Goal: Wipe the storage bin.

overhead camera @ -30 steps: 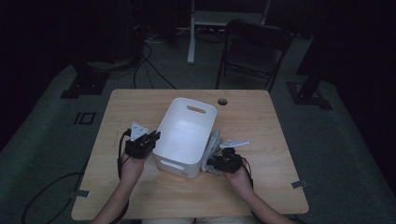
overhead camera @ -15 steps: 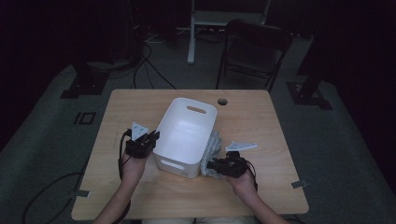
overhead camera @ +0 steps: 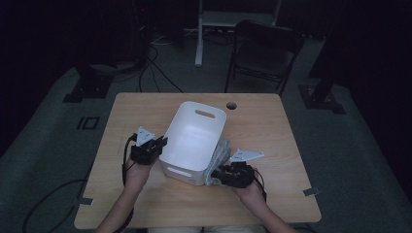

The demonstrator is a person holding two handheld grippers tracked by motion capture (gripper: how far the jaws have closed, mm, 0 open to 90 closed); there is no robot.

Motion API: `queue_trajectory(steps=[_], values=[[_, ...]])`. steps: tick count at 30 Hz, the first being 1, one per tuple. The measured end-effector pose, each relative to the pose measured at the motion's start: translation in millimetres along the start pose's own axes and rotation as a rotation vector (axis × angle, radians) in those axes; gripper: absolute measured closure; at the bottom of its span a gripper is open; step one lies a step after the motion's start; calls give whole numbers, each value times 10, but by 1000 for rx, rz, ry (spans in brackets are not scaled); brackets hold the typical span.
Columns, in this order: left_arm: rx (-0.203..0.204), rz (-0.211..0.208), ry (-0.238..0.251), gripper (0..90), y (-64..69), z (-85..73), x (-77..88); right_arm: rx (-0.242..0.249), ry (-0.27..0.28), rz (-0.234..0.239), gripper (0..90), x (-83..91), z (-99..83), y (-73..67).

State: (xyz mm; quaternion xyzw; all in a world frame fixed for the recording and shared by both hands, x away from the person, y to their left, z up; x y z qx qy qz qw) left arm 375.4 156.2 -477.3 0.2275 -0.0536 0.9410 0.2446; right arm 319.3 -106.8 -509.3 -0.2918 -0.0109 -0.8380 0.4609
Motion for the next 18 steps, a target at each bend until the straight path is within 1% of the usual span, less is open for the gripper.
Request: queue_trajectory(steps=[1, 3, 6, 10, 12, 15, 16, 18], values=[[-1, 1, 1, 834, 1, -1, 1, -12, -14, 3, 684, -29, -27, 22], [-1, 3, -1, 835, 3, 0, 1, -19, -55, -8, 680, -92, -89, 70], [1, 6, 0, 835, 6, -2, 3, -48, -92, -7, 673, -171, -165, 143], [1, 9, -1, 835, 8, -3, 1, -53, -138, -38, 672, -274, -254, 236], [4, 14, -1, 836, 8, -3, 0, -68, -156, -51, 676, -331, -306, 289], [17, 26, -1, 835, 9, -4, -3, -65, -200, -81, 713, -436, -396, 368], [17, 27, 0, 835, 8, -4, -4, -68, -204, -86, 724, -457, -415, 373], [23, 29, 2, 833, 1, -6, -3, -63, -212, -90, 744, -442, -400, 372]])
Point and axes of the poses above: each handheld gripper's, and its own axes: x roughly backward along the jaws, z roughly out of its top, y roughly to its right, the point moved 5 cm from there along -x, roughly forward along the jaws
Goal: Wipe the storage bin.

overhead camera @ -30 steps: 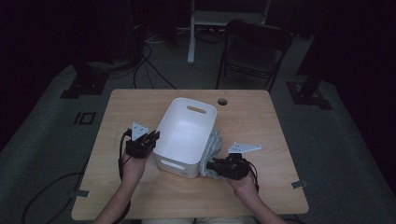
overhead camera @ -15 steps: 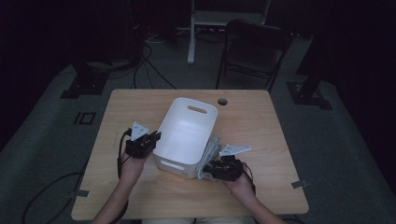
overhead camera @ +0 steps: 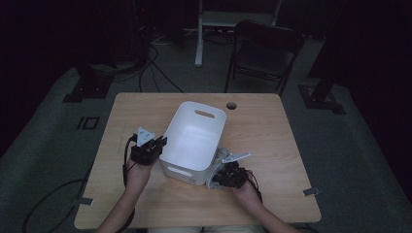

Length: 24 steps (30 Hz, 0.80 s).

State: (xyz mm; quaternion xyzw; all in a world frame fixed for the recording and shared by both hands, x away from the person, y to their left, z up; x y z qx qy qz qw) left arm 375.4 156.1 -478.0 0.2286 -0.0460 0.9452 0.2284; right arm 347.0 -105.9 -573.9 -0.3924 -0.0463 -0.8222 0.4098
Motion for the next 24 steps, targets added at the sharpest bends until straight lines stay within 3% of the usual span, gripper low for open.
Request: queue_trajectory(steps=[4, 12, 18, 24], values=[[8, -19, -1, 813, -26, -1, 1, 0, 14, 8, 753, 74, 19, 5], [10, -65, -14, 780, -14, -17, 58, -53, 151, -41, 756, 537, 189, 244], [17, -95, -15, 755, 34, -42, 102, -109, 198, -70, 756, 722, 188, 445], [-2, -135, -22, 702, 136, -74, 175, -130, 244, -95, 755, 863, 223, 548]])
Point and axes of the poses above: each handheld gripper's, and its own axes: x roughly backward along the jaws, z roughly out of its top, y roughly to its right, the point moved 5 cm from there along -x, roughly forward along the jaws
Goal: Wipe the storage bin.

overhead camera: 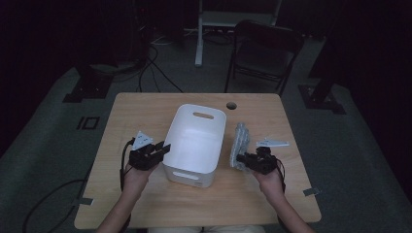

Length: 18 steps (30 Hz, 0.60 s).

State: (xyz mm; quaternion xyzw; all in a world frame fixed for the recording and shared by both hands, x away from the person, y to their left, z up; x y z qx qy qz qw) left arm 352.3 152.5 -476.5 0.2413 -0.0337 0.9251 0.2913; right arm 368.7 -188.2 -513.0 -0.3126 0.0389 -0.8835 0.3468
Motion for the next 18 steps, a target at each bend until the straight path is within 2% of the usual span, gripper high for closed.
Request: queue_trajectory(steps=[7, 10, 18], values=[[-8, -41, 5, 630, 184, -50, 53, -19, 43, -22, 754, 103, 76, 75], [-23, -53, 1, 589, 272, -73, 73, -27, 53, -27, 754, 137, 95, 101], [-14, -116, -10, 521, 451, -110, 118, -33, 70, -28, 754, 176, 128, 119]])
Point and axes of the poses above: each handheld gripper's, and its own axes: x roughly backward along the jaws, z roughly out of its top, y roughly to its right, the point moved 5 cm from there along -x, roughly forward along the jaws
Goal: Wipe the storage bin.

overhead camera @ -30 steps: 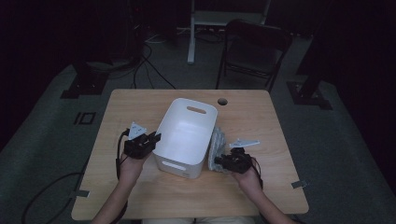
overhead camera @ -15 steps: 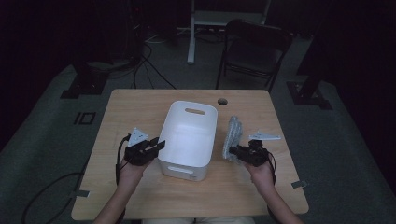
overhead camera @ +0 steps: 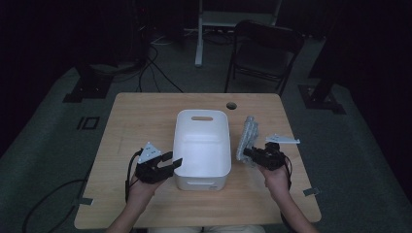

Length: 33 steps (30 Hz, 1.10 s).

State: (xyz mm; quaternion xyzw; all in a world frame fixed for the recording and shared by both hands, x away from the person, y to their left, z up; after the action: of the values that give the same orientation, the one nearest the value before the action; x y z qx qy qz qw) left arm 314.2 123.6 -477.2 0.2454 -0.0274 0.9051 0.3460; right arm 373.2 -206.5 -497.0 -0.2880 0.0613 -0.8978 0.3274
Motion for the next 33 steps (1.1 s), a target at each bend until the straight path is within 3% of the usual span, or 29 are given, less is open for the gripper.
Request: queue_trajectory(steps=[5, 11, 14, 18, 20, 21, 23, 26, 29, 33], values=[[-3, -7, -5, 486, 123, -30, 16, -2, -3, -1, 754, -2, -10, 10], [-12, -54, -16, 438, 297, -60, 21, -4, 2, 0, 753, 5, -5, 10], [-10, -61, -20, 401, 322, -63, 34, -7, 2, -1, 753, 11, -6, 17], [-5, -78, 22, 387, 317, 8, 111, -9, 4, 0, 752, 20, -6, 29], [-30, -73, 42, 387, 292, 68, 154, -13, 7, 4, 753, 25, -2, 28], [-38, -95, 62, 388, 252, 132, 177, -11, 8, 3, 753, 28, 0, 29], [-52, -98, 75, 388, 190, 202, 173, -9, 12, 4, 753, 35, 6, 28], [-53, -110, 81, 387, 156, 237, 167, -9, 12, 4, 752, 37, 7, 27], [-69, -136, 93, 388, -9, 369, 95, -12, 10, 5, 752, 41, 3, 31], [-82, -135, 99, 404, -156, 454, 11, -12, 15, 7, 752, 49, 9, 37]])
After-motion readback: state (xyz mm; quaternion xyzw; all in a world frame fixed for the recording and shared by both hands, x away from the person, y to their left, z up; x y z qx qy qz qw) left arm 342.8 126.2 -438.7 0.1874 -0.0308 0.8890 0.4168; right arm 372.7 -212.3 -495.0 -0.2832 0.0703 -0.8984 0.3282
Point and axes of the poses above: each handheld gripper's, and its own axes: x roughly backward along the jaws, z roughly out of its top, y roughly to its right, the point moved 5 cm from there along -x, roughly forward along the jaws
